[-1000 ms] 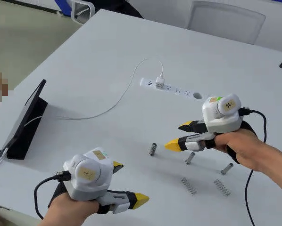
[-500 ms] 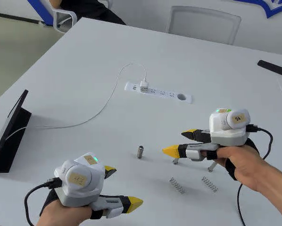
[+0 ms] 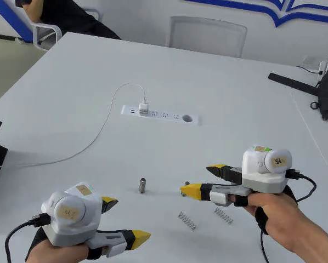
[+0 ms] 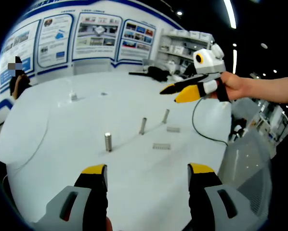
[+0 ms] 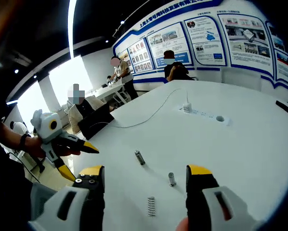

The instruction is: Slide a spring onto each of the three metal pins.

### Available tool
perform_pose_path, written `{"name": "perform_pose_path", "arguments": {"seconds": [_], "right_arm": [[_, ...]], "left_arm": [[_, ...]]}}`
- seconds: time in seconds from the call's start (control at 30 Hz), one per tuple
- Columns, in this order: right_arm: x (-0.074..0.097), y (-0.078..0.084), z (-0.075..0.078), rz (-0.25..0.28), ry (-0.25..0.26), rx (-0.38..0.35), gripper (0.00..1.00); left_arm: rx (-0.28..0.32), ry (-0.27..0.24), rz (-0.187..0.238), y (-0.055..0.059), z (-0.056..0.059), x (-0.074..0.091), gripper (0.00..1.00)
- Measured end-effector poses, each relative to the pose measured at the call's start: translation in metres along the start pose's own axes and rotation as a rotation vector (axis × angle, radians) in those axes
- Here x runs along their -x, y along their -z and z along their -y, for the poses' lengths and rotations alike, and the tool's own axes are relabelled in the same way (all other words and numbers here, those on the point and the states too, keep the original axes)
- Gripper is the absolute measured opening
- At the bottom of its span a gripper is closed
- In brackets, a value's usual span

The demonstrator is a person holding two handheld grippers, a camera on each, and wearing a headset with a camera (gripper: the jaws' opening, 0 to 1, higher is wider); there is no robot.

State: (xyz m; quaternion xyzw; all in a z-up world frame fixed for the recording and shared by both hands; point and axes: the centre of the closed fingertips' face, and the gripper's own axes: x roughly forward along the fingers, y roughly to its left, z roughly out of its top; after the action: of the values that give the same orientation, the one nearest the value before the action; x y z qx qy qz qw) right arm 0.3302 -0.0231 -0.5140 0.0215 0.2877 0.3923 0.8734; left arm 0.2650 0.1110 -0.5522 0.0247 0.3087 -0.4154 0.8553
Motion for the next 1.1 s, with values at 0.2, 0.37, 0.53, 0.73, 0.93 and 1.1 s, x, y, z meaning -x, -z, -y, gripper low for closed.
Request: {"name": "perform_pose_path", "arguments": {"seconds": [0.2,0.37,0.53,0.73,0.93,1.1], "right_arm": [[0.021,0.014,0.008,0.014,0.054,-0.033,0.73],[0.036,0.026,0.009,0.008,0.084,-0.042,0.75],[0.05,0.036,0.01,0.004,0.114,-0.046,0.77],[0.063,0.046,0.009,0.004,0.137,-0.053,0.79],[0.073,0.061,0.004,-0.008,0.145,-0.069,0.81],[0.079,0.075,-0.002,-0.019,0.146,-0.089,0.82]], "left_arm": [[-0.015,0.018,-0.01,-0.001,0.001,-0.006,0.7],[-0.021,0.028,-0.015,-0.003,0.0,-0.009,0.7],[-0.027,0.035,-0.019,-0.006,-0.001,-0.013,0.7],[-0.04,0.048,-0.03,-0.007,0.001,-0.018,0.71],[-0.051,0.06,-0.036,-0.008,0.006,-0.023,0.71],[-0.062,0.076,-0.048,-0.007,0.011,-0.029,0.72]]}}
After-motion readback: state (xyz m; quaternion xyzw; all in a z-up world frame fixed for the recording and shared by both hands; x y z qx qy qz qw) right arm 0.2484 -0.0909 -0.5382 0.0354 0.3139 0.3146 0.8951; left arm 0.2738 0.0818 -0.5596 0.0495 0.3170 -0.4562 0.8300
